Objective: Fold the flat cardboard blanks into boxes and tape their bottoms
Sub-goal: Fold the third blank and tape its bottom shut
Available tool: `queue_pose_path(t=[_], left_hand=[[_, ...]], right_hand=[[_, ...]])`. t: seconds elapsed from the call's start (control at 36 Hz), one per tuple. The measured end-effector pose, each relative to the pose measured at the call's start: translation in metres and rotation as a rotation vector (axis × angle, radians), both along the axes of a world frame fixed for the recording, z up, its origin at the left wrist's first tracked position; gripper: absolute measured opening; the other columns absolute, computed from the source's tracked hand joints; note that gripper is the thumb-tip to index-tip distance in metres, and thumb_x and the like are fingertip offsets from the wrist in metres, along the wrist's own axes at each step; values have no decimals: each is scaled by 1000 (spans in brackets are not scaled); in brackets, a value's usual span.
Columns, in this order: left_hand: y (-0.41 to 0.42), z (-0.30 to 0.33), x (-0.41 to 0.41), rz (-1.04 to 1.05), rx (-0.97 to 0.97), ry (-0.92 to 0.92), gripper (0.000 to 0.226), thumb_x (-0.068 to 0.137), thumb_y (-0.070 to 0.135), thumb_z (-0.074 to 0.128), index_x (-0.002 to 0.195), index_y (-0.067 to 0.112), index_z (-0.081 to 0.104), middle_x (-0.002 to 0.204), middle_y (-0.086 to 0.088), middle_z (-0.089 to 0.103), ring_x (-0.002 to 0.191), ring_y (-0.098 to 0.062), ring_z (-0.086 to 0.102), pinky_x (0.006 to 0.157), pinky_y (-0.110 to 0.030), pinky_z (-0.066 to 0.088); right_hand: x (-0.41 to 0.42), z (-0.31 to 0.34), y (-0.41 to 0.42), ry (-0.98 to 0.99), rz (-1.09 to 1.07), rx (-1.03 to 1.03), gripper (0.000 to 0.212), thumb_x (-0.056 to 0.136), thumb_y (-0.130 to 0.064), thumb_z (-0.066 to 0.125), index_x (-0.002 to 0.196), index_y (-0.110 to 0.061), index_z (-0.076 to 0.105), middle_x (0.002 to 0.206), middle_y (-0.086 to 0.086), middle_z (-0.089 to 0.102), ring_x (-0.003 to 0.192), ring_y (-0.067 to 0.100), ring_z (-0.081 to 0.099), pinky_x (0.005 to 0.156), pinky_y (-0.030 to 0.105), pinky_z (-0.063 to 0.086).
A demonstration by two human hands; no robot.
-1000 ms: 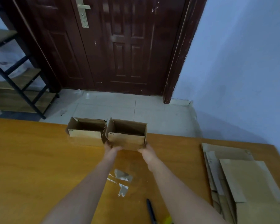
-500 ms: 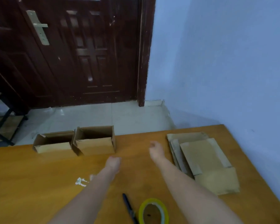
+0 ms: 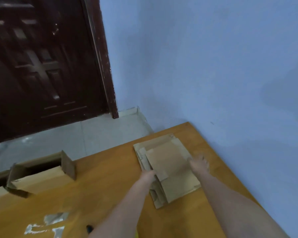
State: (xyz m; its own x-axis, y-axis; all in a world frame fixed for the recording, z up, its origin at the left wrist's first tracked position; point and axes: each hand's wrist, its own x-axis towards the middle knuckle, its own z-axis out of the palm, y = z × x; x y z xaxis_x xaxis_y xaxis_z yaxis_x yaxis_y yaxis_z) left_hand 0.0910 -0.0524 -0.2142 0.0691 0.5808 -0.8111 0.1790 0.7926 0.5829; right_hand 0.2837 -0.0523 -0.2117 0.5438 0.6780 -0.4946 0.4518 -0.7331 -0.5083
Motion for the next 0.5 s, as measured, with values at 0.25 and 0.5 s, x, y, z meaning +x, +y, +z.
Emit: queue_pose_path(t=[0.25,0.5], left_hand=[[-6,-13,22,202,-46,-149,54,95,29,54,141,8,38,140,-15,46,125,-33,45,104,-44,39],[2,20,-5,330,174,-91,30,96,20,51,123,10,41,118,-13,52,107,-35,52,91,-47,48]], right_hand=[[1,-10,0,250,-129,182,59,96,-33,44,149,-14,25,148,10,36,134,32,35,110,44,31],[-29,27,8,447,-206,290,36,98,-30,43,120,-2,52,115,14,56,99,29,52,86,40,41]])
